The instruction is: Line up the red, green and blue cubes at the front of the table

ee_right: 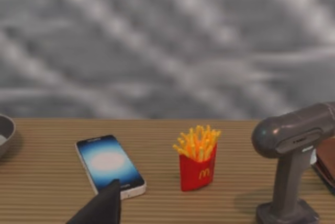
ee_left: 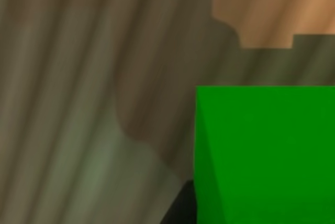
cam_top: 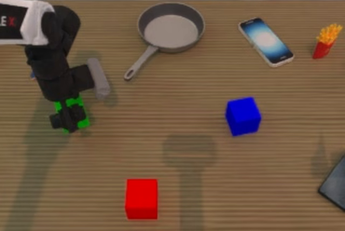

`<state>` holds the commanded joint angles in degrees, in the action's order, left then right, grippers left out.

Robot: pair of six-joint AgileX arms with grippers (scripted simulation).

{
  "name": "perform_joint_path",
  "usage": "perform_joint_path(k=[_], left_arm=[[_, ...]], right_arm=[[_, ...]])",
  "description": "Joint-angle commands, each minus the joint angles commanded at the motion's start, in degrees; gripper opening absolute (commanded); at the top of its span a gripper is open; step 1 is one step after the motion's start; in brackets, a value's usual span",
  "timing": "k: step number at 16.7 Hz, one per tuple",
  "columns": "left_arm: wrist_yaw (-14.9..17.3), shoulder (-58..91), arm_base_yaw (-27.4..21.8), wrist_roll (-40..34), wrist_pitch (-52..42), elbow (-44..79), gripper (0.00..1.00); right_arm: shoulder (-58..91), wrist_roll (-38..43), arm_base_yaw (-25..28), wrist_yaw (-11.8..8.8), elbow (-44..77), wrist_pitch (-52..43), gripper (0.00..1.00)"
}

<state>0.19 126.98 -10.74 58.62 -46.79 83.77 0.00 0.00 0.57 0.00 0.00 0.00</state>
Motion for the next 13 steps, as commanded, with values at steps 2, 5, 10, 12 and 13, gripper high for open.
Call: perform_joint_path(k=[2,5,10,12,13], left_arm=[[0.03,-0.21,0.10,0.03,-0.30,0.12,0.00],[0.03,-1.77,0.63,-0.18,-4.26,2.39,0.00],[-0.03,-5.85,1.12,-0.10,-13.15,7.22,0.00],[-0.03,-6.10,1.14,-0.11,-13.54,7.46,0.00],[-0.03,-6.10,1.14,-0.11,-13.54,7.46,0.00]], right_arm=[[0.00,0.00,0.00,0.00,0.00,0.00,1.00],[0.00,0.00,0.00,0.00,0.00,0.00,1.00],[0.00,0.00,0.00,0.00,0.00,0.00,1.00],[0.00,0.00,0.00,0.00,0.00,0.00,1.00],[0.00,0.00,0.00,0.00,0.00,0.00,1.00]])
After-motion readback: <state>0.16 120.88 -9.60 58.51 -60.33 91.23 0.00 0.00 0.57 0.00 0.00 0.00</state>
